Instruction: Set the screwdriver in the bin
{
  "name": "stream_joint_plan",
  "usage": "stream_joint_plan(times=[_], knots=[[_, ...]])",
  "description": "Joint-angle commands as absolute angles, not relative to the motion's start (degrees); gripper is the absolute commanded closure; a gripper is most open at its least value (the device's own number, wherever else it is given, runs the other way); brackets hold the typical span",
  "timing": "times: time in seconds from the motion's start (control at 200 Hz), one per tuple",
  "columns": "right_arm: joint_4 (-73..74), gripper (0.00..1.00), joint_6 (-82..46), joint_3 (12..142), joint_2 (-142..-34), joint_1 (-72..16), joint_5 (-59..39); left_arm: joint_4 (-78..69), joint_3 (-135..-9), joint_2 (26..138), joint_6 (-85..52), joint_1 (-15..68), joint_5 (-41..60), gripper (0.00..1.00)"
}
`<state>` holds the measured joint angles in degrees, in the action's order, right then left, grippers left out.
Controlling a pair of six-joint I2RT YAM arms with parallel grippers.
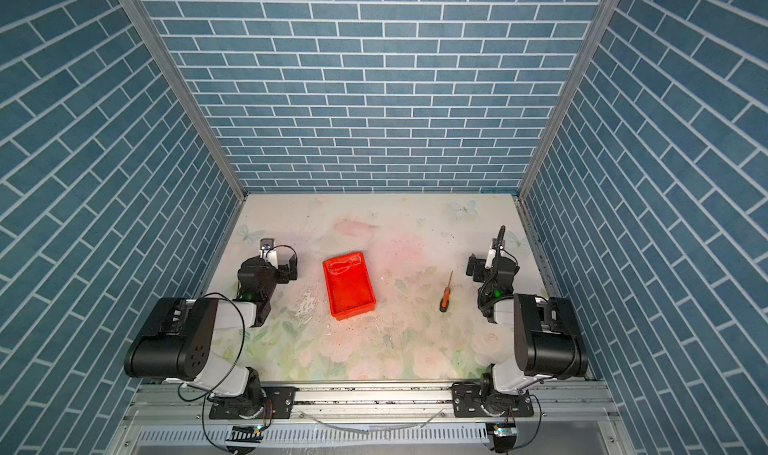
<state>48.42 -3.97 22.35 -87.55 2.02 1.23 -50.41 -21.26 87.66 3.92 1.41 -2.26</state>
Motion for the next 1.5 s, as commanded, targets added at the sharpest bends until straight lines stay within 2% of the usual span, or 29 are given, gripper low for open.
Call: stream_joint_plan(times=[0.0,1.07,1.185,1.285,1.396,1.496], knots=[[48.9,0.01,-2.0,22.8,-88.0,1.9,0.9,-50.1,-22.0,87.8,4.5,1.4,-2.0,0.00],[48.9,0.01,-2.1,22.7,-88.0,2.1,0.8,-50.1,-22.1,87.8,4.6,1.5,-2.0,0.00],[48.6,0.01,-2.5,21.4,-84.5,2.1,2.2,-50.1,-22.0,87.8,4.6,1.5,-2.1,0.00],[42.8,0.01,-3.3,22.1,-79.4,2.0,4.3,-52.5,-20.8,87.5,4.5,1.7,-2.8,0.00],[34.7,0.01,-3.9,24.3,-74.6,1.6,5.2,-56.4,-16.4,81.9,5.4,3.4,-6.2,0.00],[29.3,0.01,-5.4,25.8,-70.1,0.5,6.0,-48.4,-15.6,71.3,7.2,6.2,-9.3,0.00]])
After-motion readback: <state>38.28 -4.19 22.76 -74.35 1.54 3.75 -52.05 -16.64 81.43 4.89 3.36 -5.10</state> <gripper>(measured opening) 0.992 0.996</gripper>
